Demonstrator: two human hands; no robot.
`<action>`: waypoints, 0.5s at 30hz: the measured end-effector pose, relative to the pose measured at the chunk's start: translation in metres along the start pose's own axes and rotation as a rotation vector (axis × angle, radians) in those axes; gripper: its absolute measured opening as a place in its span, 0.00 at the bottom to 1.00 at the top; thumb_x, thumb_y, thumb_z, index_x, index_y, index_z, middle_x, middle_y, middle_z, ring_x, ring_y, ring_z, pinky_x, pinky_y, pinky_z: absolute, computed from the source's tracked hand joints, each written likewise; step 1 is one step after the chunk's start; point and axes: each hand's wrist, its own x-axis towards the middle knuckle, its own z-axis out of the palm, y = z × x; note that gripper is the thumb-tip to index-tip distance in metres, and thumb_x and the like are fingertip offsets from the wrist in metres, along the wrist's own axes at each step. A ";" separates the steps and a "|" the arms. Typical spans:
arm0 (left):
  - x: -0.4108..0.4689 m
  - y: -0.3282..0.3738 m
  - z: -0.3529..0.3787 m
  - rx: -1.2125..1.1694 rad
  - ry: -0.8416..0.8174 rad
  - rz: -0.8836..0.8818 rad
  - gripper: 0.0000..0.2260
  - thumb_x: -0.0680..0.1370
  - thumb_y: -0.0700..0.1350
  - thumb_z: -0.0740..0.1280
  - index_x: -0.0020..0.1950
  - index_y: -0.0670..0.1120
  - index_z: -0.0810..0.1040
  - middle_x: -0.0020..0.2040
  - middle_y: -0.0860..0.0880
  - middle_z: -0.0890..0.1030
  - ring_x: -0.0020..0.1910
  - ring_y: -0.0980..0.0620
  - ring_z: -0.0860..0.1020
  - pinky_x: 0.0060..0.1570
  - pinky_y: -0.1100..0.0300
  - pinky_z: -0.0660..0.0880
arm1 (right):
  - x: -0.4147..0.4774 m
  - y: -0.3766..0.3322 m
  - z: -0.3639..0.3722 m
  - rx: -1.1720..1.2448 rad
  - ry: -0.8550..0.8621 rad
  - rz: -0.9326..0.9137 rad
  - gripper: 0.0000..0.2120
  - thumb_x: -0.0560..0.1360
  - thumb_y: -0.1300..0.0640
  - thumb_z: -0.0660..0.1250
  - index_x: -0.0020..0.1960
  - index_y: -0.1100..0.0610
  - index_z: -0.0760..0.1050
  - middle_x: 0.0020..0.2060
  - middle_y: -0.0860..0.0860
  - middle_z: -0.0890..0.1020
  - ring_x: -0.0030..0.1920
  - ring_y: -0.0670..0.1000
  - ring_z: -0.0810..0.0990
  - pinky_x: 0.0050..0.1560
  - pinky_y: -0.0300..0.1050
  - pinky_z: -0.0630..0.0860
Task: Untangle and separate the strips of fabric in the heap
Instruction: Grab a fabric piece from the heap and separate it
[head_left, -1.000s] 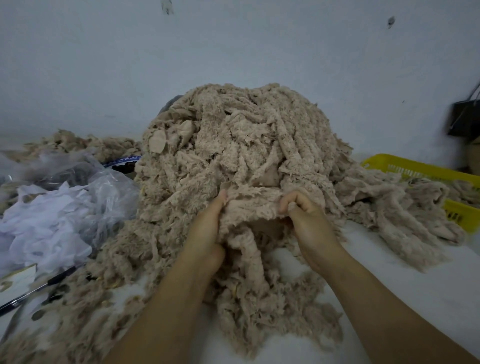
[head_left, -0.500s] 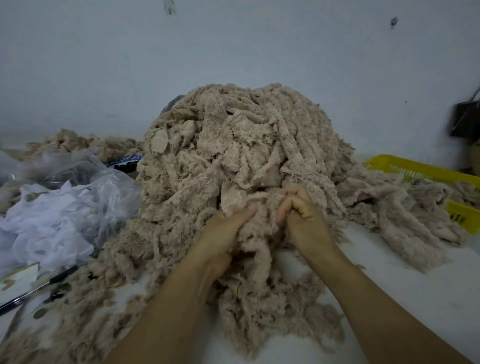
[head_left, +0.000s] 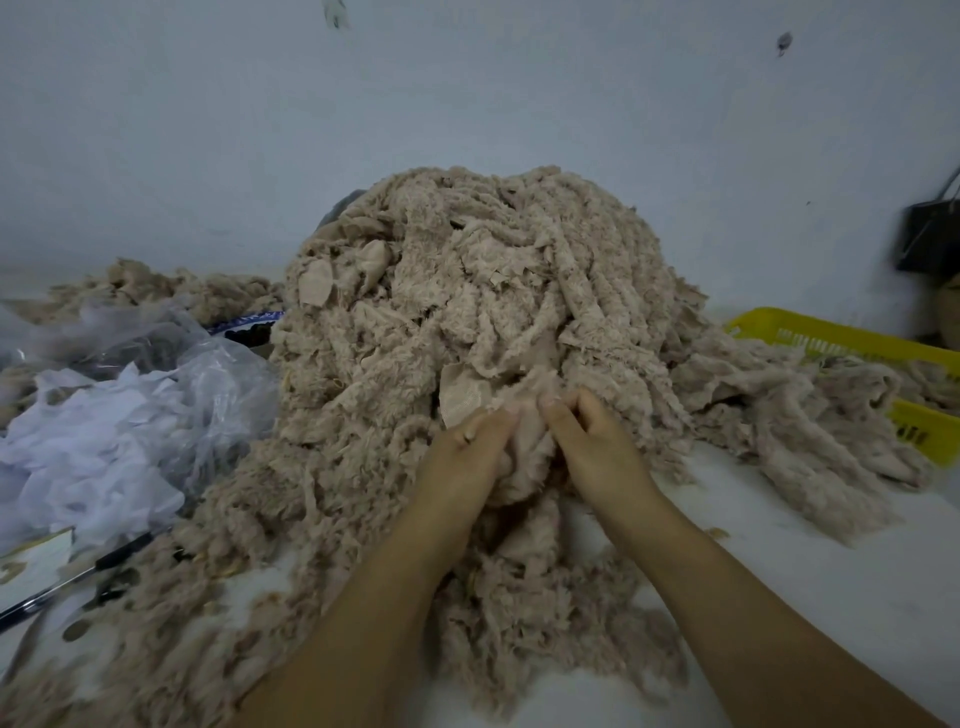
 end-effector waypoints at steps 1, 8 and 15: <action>0.003 0.001 -0.002 -0.074 0.042 -0.032 0.22 0.80 0.55 0.67 0.26 0.51 0.78 0.25 0.54 0.75 0.25 0.58 0.74 0.27 0.66 0.70 | 0.001 0.000 -0.003 0.016 0.020 0.019 0.13 0.82 0.49 0.61 0.39 0.51 0.68 0.26 0.41 0.70 0.27 0.41 0.67 0.28 0.34 0.66; 0.014 0.006 -0.017 -0.595 0.125 -0.183 0.11 0.81 0.51 0.66 0.47 0.47 0.86 0.45 0.45 0.85 0.38 0.50 0.80 0.36 0.56 0.72 | 0.000 -0.004 -0.009 0.096 0.058 0.000 0.10 0.83 0.53 0.59 0.43 0.53 0.66 0.35 0.53 0.76 0.32 0.45 0.73 0.33 0.42 0.71; 0.015 0.007 -0.019 -0.740 0.087 -0.223 0.12 0.82 0.51 0.63 0.59 0.47 0.82 0.53 0.48 0.86 0.48 0.52 0.85 0.39 0.59 0.80 | 0.000 -0.002 -0.010 0.095 0.068 -0.038 0.11 0.82 0.56 0.59 0.41 0.51 0.69 0.35 0.52 0.76 0.32 0.44 0.76 0.33 0.37 0.72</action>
